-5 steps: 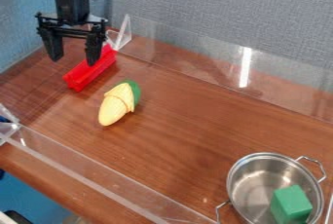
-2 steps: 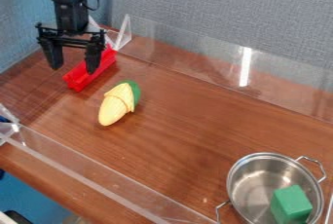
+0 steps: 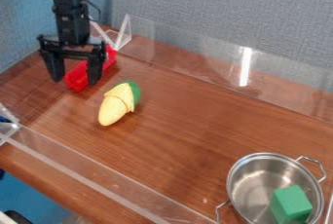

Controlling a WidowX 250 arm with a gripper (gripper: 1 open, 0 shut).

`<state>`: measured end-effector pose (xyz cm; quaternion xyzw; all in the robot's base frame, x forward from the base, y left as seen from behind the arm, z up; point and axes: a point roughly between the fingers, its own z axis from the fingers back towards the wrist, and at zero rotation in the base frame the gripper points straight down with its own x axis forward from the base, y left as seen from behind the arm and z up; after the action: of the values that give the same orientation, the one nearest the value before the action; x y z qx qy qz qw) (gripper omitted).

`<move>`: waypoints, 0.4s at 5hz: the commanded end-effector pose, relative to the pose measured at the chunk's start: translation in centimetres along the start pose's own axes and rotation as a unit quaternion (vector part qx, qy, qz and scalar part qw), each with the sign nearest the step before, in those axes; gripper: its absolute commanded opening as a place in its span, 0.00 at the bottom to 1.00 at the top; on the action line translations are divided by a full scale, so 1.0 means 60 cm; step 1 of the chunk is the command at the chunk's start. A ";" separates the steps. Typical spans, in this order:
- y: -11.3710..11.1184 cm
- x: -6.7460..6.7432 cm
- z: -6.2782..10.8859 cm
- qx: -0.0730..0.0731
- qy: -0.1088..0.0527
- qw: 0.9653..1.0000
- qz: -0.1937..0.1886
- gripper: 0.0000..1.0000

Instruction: Put the red object to the right side of the table

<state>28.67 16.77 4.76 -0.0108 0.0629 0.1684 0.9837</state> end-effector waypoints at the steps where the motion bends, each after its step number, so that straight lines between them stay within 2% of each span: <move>1: -0.026 -0.005 0.045 0.007 -0.052 0.999 -0.015 1.00; 2: -0.026 0.003 0.051 0.003 -0.061 0.998 0.024 1.00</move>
<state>28.83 15.02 5.25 -0.0080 0.0448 0.1895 0.9808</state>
